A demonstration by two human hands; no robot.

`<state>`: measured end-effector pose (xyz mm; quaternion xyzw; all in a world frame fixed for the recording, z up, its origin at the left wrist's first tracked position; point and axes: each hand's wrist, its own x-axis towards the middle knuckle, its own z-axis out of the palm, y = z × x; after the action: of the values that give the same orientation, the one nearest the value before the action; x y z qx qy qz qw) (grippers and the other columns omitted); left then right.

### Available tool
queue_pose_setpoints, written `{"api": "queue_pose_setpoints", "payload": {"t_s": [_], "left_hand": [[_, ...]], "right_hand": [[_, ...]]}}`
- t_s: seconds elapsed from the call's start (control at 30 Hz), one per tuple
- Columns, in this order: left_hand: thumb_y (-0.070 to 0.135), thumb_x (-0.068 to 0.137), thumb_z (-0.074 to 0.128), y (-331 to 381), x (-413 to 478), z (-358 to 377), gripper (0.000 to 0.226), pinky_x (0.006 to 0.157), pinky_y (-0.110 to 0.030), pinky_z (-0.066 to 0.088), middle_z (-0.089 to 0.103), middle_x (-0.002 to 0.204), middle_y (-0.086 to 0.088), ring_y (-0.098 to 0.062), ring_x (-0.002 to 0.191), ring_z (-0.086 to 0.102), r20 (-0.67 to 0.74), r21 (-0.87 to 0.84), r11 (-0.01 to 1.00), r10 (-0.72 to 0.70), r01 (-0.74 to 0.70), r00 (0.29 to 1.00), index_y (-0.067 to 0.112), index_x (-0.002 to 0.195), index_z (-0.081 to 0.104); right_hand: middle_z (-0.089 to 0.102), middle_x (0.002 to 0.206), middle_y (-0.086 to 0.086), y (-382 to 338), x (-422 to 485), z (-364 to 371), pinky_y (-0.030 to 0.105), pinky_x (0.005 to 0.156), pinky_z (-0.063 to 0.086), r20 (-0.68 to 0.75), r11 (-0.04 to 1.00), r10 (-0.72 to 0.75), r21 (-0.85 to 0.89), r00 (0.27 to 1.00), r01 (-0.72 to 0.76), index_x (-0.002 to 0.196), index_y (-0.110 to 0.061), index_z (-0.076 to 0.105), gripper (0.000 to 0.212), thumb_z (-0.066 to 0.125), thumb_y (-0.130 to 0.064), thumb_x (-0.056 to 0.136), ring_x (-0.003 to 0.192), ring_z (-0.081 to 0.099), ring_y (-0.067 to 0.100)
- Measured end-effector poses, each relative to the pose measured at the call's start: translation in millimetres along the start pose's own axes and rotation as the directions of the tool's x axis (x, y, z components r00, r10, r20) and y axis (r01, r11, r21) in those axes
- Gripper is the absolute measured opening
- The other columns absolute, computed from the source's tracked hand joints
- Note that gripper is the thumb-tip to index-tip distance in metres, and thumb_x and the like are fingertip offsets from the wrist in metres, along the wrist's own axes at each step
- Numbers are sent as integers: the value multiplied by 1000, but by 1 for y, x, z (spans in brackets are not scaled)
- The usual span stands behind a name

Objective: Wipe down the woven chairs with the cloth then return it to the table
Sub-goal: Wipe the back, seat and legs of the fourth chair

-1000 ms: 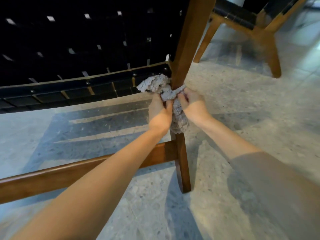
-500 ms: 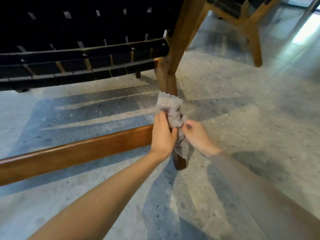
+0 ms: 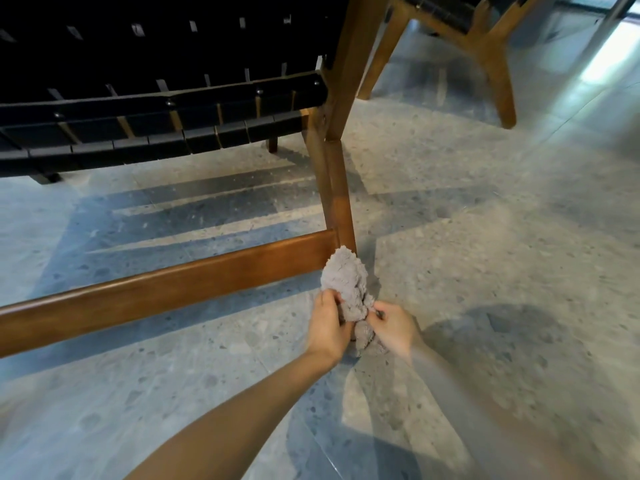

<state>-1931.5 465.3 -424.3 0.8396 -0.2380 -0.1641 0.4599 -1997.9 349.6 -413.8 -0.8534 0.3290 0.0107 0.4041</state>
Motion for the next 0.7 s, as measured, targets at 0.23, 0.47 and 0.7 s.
{"api": "queue_pose_setpoints", "payload": {"t_s": [0.23,0.47,0.7], "left_hand": [[45,81,68,29,2,-36,29,62,-13,34,40,94,7,-2,78,42,-139,19,997,71,-69,988,27,93,48],[53,76,68,90,-2,-124,29,87,-26,32,52,109,16,-5,103,42,-260,143,935,353,-326,899,31,71,50],[36,84,68,169,-15,-227,20,79,-35,51,65,91,10,-7,85,61,-166,125,878,478,-462,863,26,98,60]], "right_hand": [[53,98,1,-35,-12,-32,33,77,46,-301,983,-181,-45,936,176,85,-16,62,14,59,-28,92,84,55,19],[47,119,-17,-104,-32,-93,18,81,43,-370,879,-465,-85,804,469,91,-20,53,27,64,-43,84,102,51,3],[63,88,-3,-194,-68,-140,27,54,42,-172,782,-609,37,775,623,99,-45,43,35,72,-36,82,54,49,3]]}}
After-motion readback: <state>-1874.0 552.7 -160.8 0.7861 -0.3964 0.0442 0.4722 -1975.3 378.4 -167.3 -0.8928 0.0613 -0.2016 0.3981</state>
